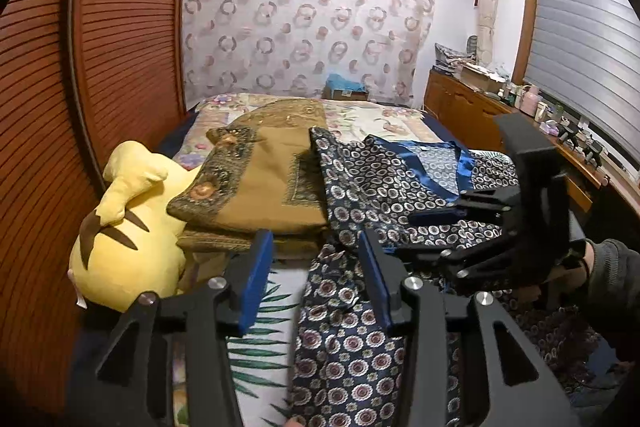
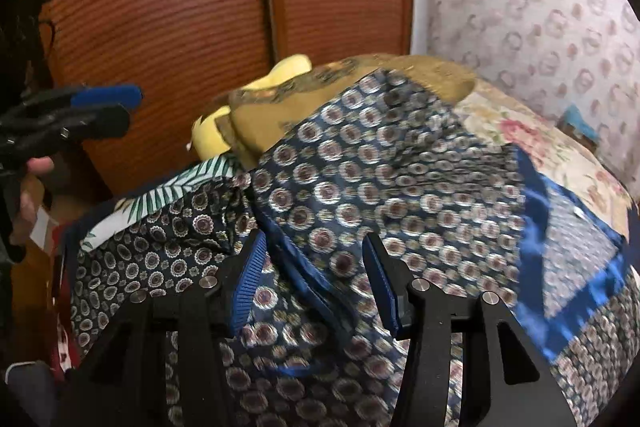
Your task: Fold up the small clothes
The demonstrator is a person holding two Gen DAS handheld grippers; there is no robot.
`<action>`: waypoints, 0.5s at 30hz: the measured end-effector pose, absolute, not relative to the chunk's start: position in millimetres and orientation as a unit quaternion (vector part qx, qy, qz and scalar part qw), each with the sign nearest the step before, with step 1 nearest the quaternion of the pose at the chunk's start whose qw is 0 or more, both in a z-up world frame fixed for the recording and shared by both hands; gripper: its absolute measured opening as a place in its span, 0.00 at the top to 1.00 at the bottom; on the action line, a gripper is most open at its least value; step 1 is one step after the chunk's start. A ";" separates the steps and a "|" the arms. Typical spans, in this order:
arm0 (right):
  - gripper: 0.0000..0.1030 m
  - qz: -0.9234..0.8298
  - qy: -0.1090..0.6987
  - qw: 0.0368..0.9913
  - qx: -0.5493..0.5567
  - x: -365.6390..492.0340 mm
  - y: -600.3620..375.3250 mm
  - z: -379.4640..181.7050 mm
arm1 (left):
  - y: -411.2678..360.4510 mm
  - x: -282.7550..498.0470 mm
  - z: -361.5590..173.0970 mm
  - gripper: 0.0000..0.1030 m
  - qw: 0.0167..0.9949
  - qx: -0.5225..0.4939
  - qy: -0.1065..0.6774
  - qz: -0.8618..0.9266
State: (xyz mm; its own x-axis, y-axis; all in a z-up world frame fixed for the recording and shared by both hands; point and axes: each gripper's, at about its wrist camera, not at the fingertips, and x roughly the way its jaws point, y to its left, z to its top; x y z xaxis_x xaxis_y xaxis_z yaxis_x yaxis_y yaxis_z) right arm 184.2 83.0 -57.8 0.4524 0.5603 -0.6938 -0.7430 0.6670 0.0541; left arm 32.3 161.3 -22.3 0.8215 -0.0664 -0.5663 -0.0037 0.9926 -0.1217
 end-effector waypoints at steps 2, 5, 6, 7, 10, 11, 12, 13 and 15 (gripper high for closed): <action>0.50 0.387 0.362 0.835 -0.148 186.8 90.3 -66.0 | 163.7 31.4 -22.8 0.57 0.953 -0.059 0.297 -0.014; 0.50 0.373 0.372 0.832 -0.176 189.6 96.6 -76.1 | 165.3 30.0 -23.5 0.55 0.953 -0.060 0.296 -0.012; 0.50 0.367 0.375 0.832 -0.182 191.7 98.2 -79.2 | 165.5 29.9 -23.6 0.55 0.953 -0.060 0.296 -0.012; 0.51 0.364 0.376 0.832 -0.186 193.3 99.4 -81.8 | 165.9 30.0 -24.0 0.55 0.953 -0.061 0.296 -0.013; 0.79 0.355 0.374 0.836 -0.187 199.0 96.5 -84.1 | 165.0 30.4 -25.5 0.54 0.953 -0.062 0.296 -0.014; 0.83 0.353 0.371 0.840 -0.180 202.0 95.2 -83.8 | 164.3 30.3 -26.2 0.54 0.953 -0.062 0.296 -0.015; 0.85 0.351 0.367 0.845 -0.168 204.4 89.2 -80.8 | 163.4 30.4 -27.0 0.54 0.953 -0.061 0.297 -0.016; 0.87 0.346 0.362 0.852 -0.156 206.3 82.3 -77.3 | 162.3 30.4 -27.4 0.54 0.953 -0.061 0.298 -0.017; 0.87 0.323 0.354 0.867 -0.133 213.0 68.8 -72.0 | 160.6 30.4 -28.9 0.53 0.952 -0.061 0.298 -0.020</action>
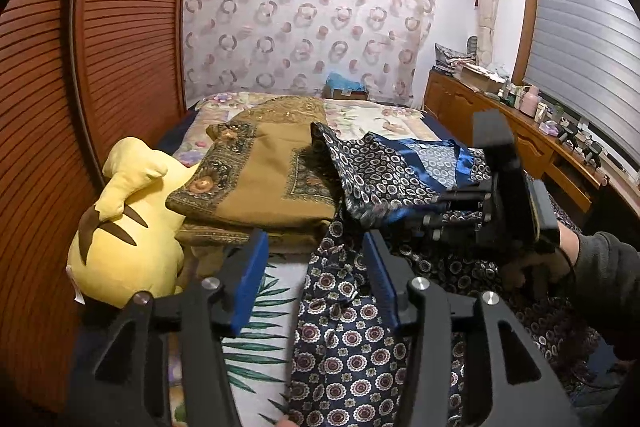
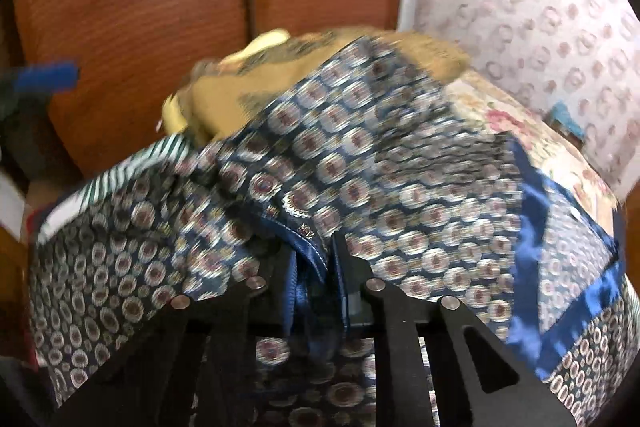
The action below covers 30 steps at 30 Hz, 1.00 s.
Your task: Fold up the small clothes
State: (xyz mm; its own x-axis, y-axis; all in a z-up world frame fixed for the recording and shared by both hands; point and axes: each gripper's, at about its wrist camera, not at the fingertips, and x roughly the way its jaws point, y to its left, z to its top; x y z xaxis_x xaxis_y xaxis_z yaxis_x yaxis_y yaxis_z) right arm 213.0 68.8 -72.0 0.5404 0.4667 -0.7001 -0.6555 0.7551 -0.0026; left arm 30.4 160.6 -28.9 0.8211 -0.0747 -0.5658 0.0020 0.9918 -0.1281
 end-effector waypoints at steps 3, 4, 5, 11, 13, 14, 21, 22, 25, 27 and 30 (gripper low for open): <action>0.87 0.286 0.350 0.885 -0.109 224.7 47.2 -67.5 | 158.1 32.2 -31.0 0.53 0.952 -0.063 0.300 -0.024; 0.87 0.274 0.351 0.890 -0.103 228.8 41.0 -66.4 | 157.2 33.1 -31.3 0.53 0.952 -0.063 0.300 -0.025; 0.87 0.262 0.353 0.893 -0.095 232.1 33.3 -65.3 | 154.9 34.0 -31.3 0.53 0.951 -0.063 0.300 -0.025; 0.87 0.215 0.371 0.902 -0.050 245.6 -5.3 -62.0 | 147.9 40.0 -32.6 0.53 0.951 -0.059 0.303 -0.032; 0.64 0.211 0.369 0.904 -0.050 244.4 -14.3 -56.4 | 145.6 45.4 -32.3 0.53 0.950 -0.057 0.305 -0.034; 0.57 0.211 0.365 0.906 -0.049 243.1 -20.5 -52.5 | 144.9 48.7 -32.5 0.53 0.950 -0.056 0.305 -0.035; 0.41 0.189 0.357 0.913 -0.063 221.2 -75.9 -40.0 | 133.7 78.3 -35.5 0.53 0.946 -0.050 0.315 -0.052; 0.41 0.182 0.360 0.913 -0.069 219.0 -82.6 -42.6 | 131.3 83.0 -36.3 0.53 0.946 -0.046 0.318 -0.052; 0.41 0.162 0.374 0.909 -0.089 209.8 -112.7 -51.6 | 124.1 100.4 -38.6 0.53 0.943 -0.040 0.325 -0.058; 0.41 0.151 0.385 0.906 -0.092 205.5 -130.3 -59.6 | 121.7 112.0 -39.8 0.53 0.942 -0.036 0.330 -0.058; 0.41 0.135 0.405 0.900 -0.086 200.0 -160.2 -72.9 | 118.9 127.7 -41.9 0.53 0.939 -0.035 0.336 -0.057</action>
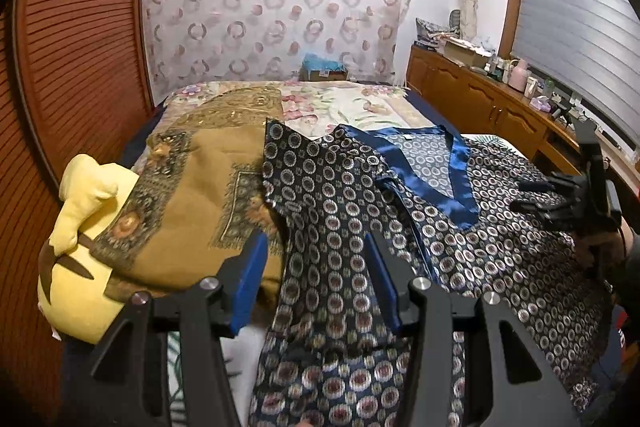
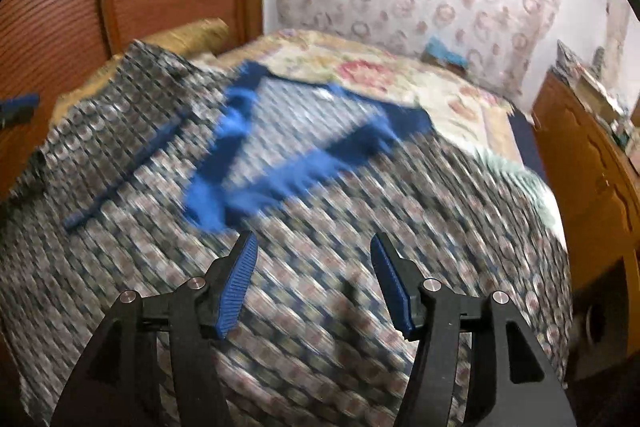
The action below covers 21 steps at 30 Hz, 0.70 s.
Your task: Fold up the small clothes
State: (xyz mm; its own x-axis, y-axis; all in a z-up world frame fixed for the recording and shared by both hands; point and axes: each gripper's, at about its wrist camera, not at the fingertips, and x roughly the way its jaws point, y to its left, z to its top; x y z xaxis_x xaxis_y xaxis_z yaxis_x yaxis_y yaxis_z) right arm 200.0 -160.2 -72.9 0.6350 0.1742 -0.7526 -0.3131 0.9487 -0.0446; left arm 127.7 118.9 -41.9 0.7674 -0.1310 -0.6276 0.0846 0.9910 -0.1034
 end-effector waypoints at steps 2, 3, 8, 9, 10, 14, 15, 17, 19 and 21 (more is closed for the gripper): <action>0.41 0.127 0.417 0.896 -0.080 198.9 -175.2 -81.0 | 118.1 138.2 -43.1 0.53 0.938 -0.035 0.340 -0.057; 0.41 0.124 0.421 0.895 -0.078 199.2 -178.6 -83.5 | 117.4 145.4 -44.1 0.53 0.937 -0.035 0.343 -0.057; 0.41 0.129 0.425 0.894 -0.057 198.1 -192.2 -93.0 | 117.2 171.7 -50.2 0.53 0.932 -0.024 0.359 -0.052; 0.41 0.129 0.425 0.894 -0.056 197.9 -192.9 -93.3 | 117.1 178.1 -51.9 0.53 0.930 -0.020 0.363 -0.049; 0.40 0.129 0.425 0.894 -0.056 197.4 -193.6 -93.7 | 118.2 184.1 -53.0 0.53 0.929 -0.019 0.367 -0.047; 0.38 0.133 0.425 0.894 -0.055 195.8 -195.4 -94.0 | 125.9 207.1 -56.6 0.53 0.925 -0.012 0.379 -0.031; 0.38 0.133 0.425 0.894 -0.055 196.0 -195.0 -94.0 | 128.2 212.4 -56.5 0.53 0.925 -0.011 0.380 -0.030; 0.38 0.132 0.425 0.894 -0.056 195.6 -195.4 -93.8 | 133.6 222.4 -55.6 0.53 0.924 -0.017 0.380 -0.030; 0.38 0.133 0.426 0.893 -0.054 196.7 -194.1 -94.1 | 139.6 233.2 -55.2 0.53 0.923 -0.023 0.382 -0.028; 0.37 0.133 0.426 0.893 -0.055 196.6 -193.5 -94.0 | 145.4 242.8 -56.2 0.53 0.922 -0.029 0.385 -0.029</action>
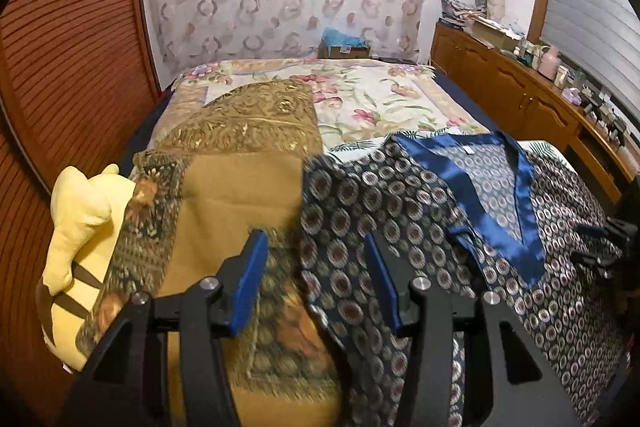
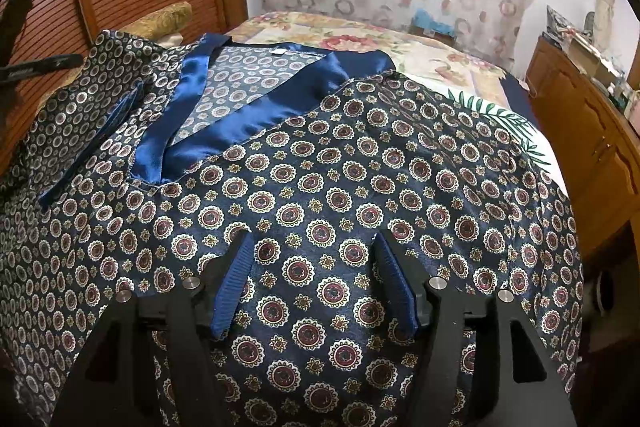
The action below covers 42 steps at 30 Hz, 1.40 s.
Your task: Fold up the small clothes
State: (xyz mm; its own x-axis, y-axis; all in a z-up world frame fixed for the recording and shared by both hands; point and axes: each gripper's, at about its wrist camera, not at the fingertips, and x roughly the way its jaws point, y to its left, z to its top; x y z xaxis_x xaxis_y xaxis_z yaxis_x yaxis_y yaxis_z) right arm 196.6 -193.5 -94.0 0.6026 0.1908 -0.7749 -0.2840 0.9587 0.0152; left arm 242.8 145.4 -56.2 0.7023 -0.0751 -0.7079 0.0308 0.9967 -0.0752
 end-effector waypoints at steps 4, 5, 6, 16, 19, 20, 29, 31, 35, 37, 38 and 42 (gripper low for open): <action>0.37 0.133 0.425 0.894 -0.055 195.9 -194.4 -94.0 | 152.7 258.6 -61.4 0.53 0.917 -0.040 0.397 -0.031; 0.37 0.133 0.426 0.893 -0.055 196.4 -193.9 -94.0 | 154.2 260.7 -62.4 0.53 0.916 -0.041 0.397 -0.034; 0.37 0.133 0.426 0.893 -0.055 196.6 -193.3 -94.1 | 154.0 262.8 -63.2 0.53 0.916 -0.041 0.397 -0.037; 0.37 0.133 0.425 0.893 -0.056 196.4 -193.9 -94.5 | 142.9 270.5 -59.2 0.95 0.914 -0.037 0.397 -0.081; 0.36 0.133 0.426 0.893 -0.056 196.7 -192.8 -94.2 | 145.2 269.6 -48.6 1.00 0.921 -0.029 0.383 -0.062; 0.36 0.133 0.426 0.893 -0.057 196.6 -193.1 -94.4 | 147.7 269.5 -44.4 1.00 0.924 -0.030 0.378 -0.057; 0.36 0.132 0.426 0.893 -0.057 197.0 -191.9 -94.8 | 157.8 269.5 -22.0 1.00 0.935 0.001 0.353 -0.024; 0.36 0.132 0.426 0.893 -0.057 196.9 -192.1 -94.7 | 156.0 265.8 -17.3 1.00 0.939 0.011 0.344 -0.014; 0.36 0.133 0.426 0.893 -0.057 197.0 -192.1 -94.5 | 150.6 250.6 -7.6 0.91 0.943 0.012 0.331 -0.016; 0.36 0.133 0.426 0.893 -0.057 197.1 -191.6 -94.4 | 145.3 237.8 -3.3 0.86 0.947 0.011 0.322 -0.021; 0.36 0.133 0.426 0.893 -0.057 197.1 -191.6 -94.4 | 140.4 227.5 -2.4 0.85 0.948 0.007 0.316 -0.028; 0.36 0.133 0.426 0.893 -0.057 197.2 -191.5 -94.3 | 116.6 200.3 -13.3 0.81 0.945 0.007 0.321 -0.065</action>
